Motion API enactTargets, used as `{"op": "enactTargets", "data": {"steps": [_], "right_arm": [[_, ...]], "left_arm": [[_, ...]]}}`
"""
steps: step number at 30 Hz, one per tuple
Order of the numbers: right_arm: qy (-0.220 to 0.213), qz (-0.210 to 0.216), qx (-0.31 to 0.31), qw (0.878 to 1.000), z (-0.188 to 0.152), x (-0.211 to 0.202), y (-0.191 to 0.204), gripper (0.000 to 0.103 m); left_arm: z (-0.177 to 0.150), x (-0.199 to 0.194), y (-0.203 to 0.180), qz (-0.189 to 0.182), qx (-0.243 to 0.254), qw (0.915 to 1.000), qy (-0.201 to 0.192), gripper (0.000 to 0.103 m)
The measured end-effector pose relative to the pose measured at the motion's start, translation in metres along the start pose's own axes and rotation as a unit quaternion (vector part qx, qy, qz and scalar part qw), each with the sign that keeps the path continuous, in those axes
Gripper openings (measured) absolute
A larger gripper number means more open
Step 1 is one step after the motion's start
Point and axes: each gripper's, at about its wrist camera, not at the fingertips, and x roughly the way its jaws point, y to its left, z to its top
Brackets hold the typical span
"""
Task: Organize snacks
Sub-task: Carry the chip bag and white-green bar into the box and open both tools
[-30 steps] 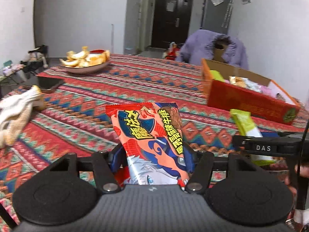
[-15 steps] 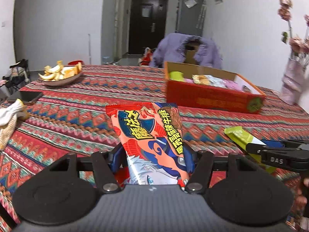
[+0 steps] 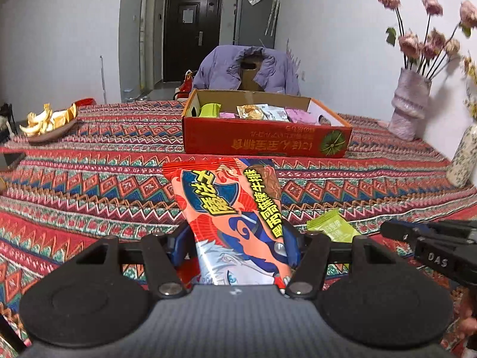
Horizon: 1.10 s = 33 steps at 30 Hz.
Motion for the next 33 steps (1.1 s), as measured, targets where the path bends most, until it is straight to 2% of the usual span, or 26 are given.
{"op": "enactTargets", "data": {"steps": [1,2,3,4,5,6,9,11,13,14,18,21,24,28,33], "right_arm": [[0.002,0.008,0.007,1.0,0.0,-0.001,-0.003,0.017],[0.001,0.021,0.011,1.0,-0.001,-0.003,-0.005,0.027],[0.0,0.036,0.014,0.999,-0.002,-0.006,-0.007,0.042],[0.003,0.049,0.015,0.999,-0.002,-0.009,-0.01,0.05],[0.006,0.058,0.008,0.998,-0.003,-0.011,-0.01,0.063],[0.007,0.064,-0.003,0.998,-0.005,-0.013,-0.009,0.065],[0.023,0.073,-0.017,0.997,-0.01,-0.005,-0.004,0.064],[0.043,0.064,-0.019,0.997,-0.014,0.01,0.001,0.061],[0.058,0.047,-0.021,0.997,-0.018,0.022,0.007,0.054],[0.063,0.041,-0.023,0.997,-0.018,0.028,0.011,0.047],[0.062,0.031,-0.054,0.996,-0.012,0.033,0.02,0.036],[0.041,0.041,-0.041,0.997,-0.001,0.025,0.015,0.035],[0.008,0.038,-0.027,0.999,0.021,0.014,0.001,0.035],[-0.016,0.051,-0.019,0.998,0.07,0.025,-0.019,0.035],[-0.035,0.05,-0.055,0.997,0.143,0.076,-0.031,0.036]], "left_arm": [[0.001,0.001,-0.002,0.004,0.004,1.0,-0.002,0.062],[0.003,0.002,-0.003,0.006,0.003,1.0,-0.005,0.062],[0.003,0.002,-0.004,0.005,0.0,1.0,-0.007,0.062],[0.002,0.003,-0.003,0.004,-0.003,1.0,-0.006,0.062],[0.001,0.004,-0.003,0.004,-0.006,1.0,-0.002,0.062],[-0.001,0.006,-0.002,0.004,-0.008,1.0,0.003,0.062],[-0.006,0.012,-0.002,0.002,-0.008,0.9998,0.02,0.062],[-0.008,0.016,-0.003,-0.002,-0.007,0.9996,0.027,0.062],[-0.007,0.017,-0.003,-0.002,-0.003,0.9996,0.029,0.062],[-0.005,0.018,-0.002,-0.001,0.0,0.9995,0.033,0.062],[0.004,0.032,-0.001,-0.009,0.017,0.9988,0.045,0.062],[0.012,0.045,-0.001,-0.011,0.021,0.9986,0.048,0.062],[0.034,0.051,0.001,-0.029,0.011,0.999,0.031,0.062],[0.089,0.058,-0.001,-0.058,0.015,0.998,-0.017,0.062],[0.151,0.097,-0.01,-0.036,0.04,0.9968,-0.06,0.062]]}}
